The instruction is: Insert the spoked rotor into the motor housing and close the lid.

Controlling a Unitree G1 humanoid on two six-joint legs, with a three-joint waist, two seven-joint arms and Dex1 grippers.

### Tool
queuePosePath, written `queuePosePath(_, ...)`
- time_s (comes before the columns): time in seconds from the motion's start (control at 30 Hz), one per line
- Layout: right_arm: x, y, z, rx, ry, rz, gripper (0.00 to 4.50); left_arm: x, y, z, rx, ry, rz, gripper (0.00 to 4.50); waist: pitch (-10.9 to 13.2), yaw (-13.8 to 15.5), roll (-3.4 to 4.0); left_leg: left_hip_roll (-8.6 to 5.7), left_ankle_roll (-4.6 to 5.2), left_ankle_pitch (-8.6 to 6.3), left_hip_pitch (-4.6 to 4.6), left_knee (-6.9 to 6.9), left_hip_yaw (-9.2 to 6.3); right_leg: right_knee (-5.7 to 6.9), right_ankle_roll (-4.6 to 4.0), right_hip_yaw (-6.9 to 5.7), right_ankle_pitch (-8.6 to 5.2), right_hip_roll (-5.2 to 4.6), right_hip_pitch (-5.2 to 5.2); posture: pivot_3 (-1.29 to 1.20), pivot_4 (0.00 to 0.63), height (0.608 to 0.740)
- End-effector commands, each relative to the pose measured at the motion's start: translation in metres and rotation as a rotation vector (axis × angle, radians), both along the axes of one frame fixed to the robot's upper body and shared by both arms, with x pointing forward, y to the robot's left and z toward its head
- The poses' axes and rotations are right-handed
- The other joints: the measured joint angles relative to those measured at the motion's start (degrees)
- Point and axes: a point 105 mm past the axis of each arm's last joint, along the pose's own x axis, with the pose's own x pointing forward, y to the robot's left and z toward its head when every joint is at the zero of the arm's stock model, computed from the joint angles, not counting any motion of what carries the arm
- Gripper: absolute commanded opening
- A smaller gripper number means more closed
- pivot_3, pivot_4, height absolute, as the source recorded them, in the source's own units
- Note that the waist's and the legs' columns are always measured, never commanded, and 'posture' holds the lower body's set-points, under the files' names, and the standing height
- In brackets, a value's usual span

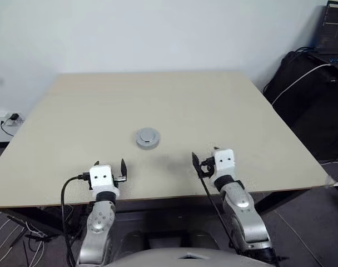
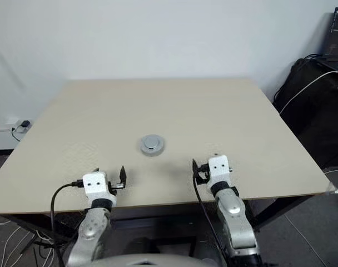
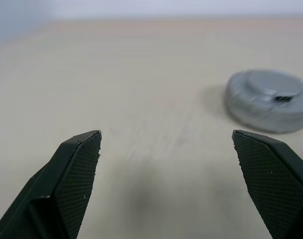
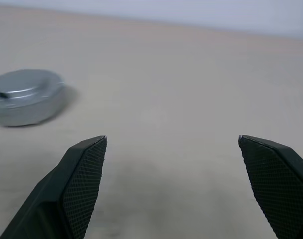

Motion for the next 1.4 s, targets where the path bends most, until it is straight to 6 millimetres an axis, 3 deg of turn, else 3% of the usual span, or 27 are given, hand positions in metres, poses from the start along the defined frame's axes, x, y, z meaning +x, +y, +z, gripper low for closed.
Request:
queuePosePath(0.03,-0.004,-0.018,0.012,0.008,-0.111,-0.115,4.50,-0.004,-0.003,0.013,-0.010,-0.109,0.022,4.47,0.03,-0.11,-0.02,0.00,0.01,-0.02,-0.05,0.00,0.02,0.00,0.01,0.01,-0.01,0.00,-0.05,0.00,0.000,0.740)
queuePosePath(0.17,-0.012,-0.031,0.003,0.008,-0.104,-0.196,4.50,-0.010,-0.011,0.010,-0.039,-0.122,0.007,4.47,0.04,-0.34,-0.01,0.00,0.03,-0.01,-0.45,0.09,0.03,0.05,0.04,-0.03,0.02,0.02,-0.44,0.00,0.000,0.740)
queuePosePath(0.67,-0.013,-0.031,-0.007,0.003,-0.081,-0.192,4.50,-0.013,-0.012,0.005,-0.068,-0.116,-0.001,4.47,0.04,-0.42,0.00,0.00,0.09,-0.01,-0.47,0.11,0.01,0.06,0.04,-0.16,0.01,0.04,-0.44,0.00,0.000,0.740)
queuePosePath(1.4,-0.011,-0.023,-0.005,0.013,-0.085,-0.165,4.50,-0.017,-0.007,0.004,-0.052,-0.109,0.021,4.47,0.02,-0.42,0.01,0.00,0.10,0.00,-0.46,0.16,0.00,0.10,0.05,-0.16,0.02,0.06,-0.42,0.00,0.000,0.740)
